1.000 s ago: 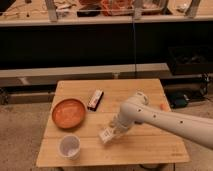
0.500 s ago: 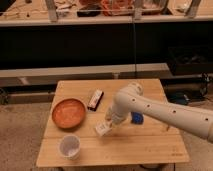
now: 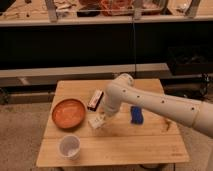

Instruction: Place the bottle in the ceramic bowl

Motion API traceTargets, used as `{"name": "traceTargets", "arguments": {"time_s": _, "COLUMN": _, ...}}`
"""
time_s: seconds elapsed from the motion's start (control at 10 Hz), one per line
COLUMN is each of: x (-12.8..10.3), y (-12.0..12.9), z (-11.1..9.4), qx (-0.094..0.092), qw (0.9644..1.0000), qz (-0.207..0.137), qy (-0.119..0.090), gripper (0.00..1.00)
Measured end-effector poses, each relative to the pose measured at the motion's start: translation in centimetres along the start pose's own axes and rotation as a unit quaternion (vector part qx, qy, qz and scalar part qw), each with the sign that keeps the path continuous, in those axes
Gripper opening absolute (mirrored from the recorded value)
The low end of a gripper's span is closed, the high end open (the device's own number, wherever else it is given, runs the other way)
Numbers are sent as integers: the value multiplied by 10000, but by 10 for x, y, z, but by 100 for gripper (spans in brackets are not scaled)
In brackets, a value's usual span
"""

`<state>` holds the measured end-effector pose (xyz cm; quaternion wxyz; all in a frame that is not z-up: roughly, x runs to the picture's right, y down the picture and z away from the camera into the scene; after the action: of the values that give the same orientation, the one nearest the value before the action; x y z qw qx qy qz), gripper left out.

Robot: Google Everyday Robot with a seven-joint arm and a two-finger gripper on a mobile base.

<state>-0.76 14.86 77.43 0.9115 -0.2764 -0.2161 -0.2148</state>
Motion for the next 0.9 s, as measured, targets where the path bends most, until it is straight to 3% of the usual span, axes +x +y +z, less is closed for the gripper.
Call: {"name": "traceTargets", "arguments": {"time_s": 0.9, "x": -15, "y": -64, "z": 8, "qx": 181, "qw": 9995, "qz": -252, "qy": 58, "gripper": 0}}
